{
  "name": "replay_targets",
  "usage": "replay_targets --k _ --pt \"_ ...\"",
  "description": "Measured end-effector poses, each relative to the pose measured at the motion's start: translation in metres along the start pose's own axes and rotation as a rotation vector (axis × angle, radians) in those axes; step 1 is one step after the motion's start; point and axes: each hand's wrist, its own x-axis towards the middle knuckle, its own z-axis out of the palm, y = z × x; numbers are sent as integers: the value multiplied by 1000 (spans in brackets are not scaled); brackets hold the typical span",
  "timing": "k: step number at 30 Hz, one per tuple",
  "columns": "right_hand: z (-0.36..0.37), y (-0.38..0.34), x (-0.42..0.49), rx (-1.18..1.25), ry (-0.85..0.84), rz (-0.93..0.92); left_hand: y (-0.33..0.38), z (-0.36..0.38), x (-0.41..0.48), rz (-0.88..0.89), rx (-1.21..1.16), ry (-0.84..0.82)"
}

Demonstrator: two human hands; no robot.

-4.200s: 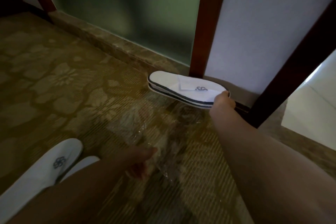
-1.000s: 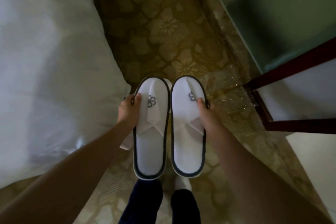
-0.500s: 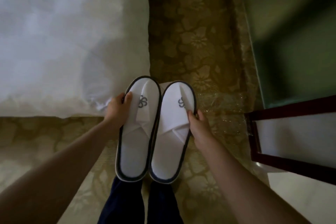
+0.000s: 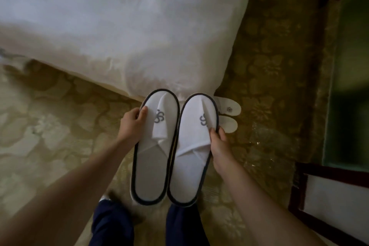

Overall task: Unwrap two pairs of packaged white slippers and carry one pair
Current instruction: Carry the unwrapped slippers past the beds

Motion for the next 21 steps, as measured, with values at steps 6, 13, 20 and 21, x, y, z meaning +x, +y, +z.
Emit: replay_targets --k 6,13,20,21 --pt "118 0 -28 -149 -30 -56 -69 -94 14 -91 -121 41" --pt "290 4 -82 -279 -153 -68 -155 -250 33 -165 -215 156" --pt "470 13 -135 -455 -321 -83 -258 -407 51 -228 -294 305" --pt "492 15 -143 -467 -350 -88 -272 -424 52 -234 -306 331"
